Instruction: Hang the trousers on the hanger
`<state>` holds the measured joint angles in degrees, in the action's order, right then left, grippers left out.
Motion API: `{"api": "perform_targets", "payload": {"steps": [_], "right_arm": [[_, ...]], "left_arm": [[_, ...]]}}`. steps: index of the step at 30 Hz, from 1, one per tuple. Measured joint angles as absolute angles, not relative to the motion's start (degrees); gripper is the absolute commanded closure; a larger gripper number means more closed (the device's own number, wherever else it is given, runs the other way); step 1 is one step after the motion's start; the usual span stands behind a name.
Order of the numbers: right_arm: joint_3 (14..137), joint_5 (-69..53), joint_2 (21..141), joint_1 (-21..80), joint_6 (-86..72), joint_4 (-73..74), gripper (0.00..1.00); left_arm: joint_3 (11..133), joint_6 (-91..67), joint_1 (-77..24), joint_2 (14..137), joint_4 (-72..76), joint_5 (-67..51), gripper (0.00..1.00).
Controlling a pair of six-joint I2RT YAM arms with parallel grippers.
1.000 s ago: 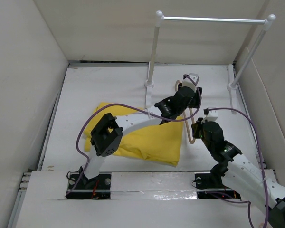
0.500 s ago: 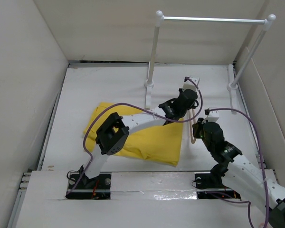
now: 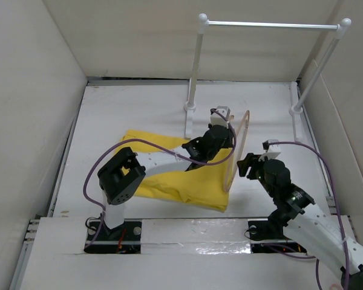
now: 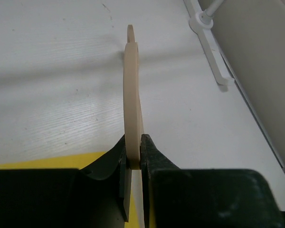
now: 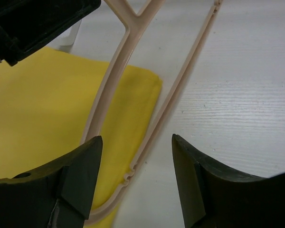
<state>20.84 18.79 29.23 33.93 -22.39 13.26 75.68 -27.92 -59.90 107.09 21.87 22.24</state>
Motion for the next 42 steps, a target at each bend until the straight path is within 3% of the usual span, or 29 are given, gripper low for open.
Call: {"api": "perform_targets", "payload": {"steps": [3,5,6,7,10,15,21,22,25,42], "right_arm": [[20.9,18.5,28.5,33.9,-22.5,14.8,0.35],[20.9,18.2,27.8,33.9,-22.5,15.6,0.48],[20.9,18.0,27.4,33.9,-22.5,15.9,0.56],[20.9,17.8,27.0,33.9,-22.6,15.9,0.76],[20.9,17.1,27.5,33.9,-22.7,15.2,1.0],[20.9,15.2,32.9,33.9,-22.8,14.0,1.0],[20.0,10.7,39.4,33.9,-23.9,9.0,0.77],[19.5,10.2,40.3,33.9,-24.3,8.1,0.67],[16.7,8.9,42.0,33.9,-25.5,5.4,0.51],[10.4,2.5,54.0,34.2,-30.0,-10.3,0.42]], "left_arm": [[71.3,-30.2,-59.9,104.7,25.3,21.1,1.0],[68.1,-31.8,-59.9,102.9,27.4,20.6,1.0],[66.6,-32.7,-59.9,102.1,28.4,20.3,1.0],[65.1,-33.6,-59.9,101.4,29.2,20.1,1.0],[61.3,-36.1,-60.2,99.7,32.2,19.9,1.0],[54.6,-41.1,-62.1,97.3,36.9,20.9,1.0],[45.8,-46.9,-64.4,95.9,43.0,23.5,1.0],[44.9,-47.6,-64.5,95.9,43.7,24.0,1.0],[43.2,-49.3,-64.6,95.7,45.4,25.0,1.0],[39.0,-51.0,-64.9,95.4,49.7,27.2,1.0]]}}
